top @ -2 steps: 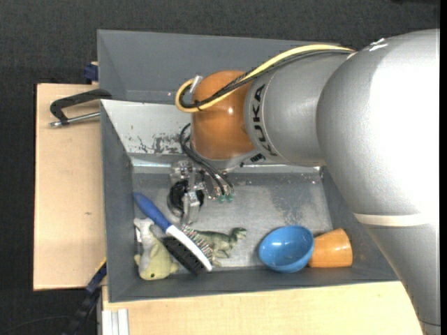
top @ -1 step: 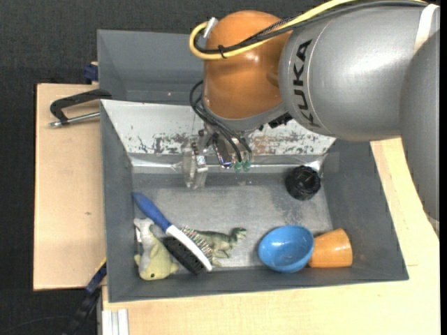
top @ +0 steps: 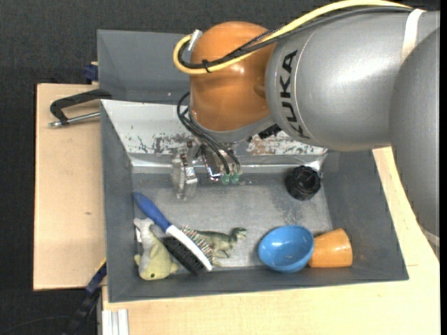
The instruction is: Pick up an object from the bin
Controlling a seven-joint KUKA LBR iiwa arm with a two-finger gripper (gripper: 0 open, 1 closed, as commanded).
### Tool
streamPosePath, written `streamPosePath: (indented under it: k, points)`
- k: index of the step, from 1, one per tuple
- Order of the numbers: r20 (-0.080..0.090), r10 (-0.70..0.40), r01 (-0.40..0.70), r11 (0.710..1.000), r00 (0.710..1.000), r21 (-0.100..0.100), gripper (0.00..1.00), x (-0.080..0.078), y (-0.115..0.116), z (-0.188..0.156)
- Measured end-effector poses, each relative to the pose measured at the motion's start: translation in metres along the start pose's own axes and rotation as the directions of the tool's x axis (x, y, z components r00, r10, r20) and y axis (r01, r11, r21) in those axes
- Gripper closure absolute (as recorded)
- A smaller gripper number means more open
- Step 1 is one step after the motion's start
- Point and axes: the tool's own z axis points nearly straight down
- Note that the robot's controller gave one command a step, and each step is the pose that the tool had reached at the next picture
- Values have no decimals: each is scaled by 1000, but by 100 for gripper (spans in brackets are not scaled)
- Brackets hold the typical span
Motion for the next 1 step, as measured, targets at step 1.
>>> streamPosePath:
  k: [1]
  points:
    - [0, 2, -2, 1000, 1000, 1, 0, 0, -2, 0]
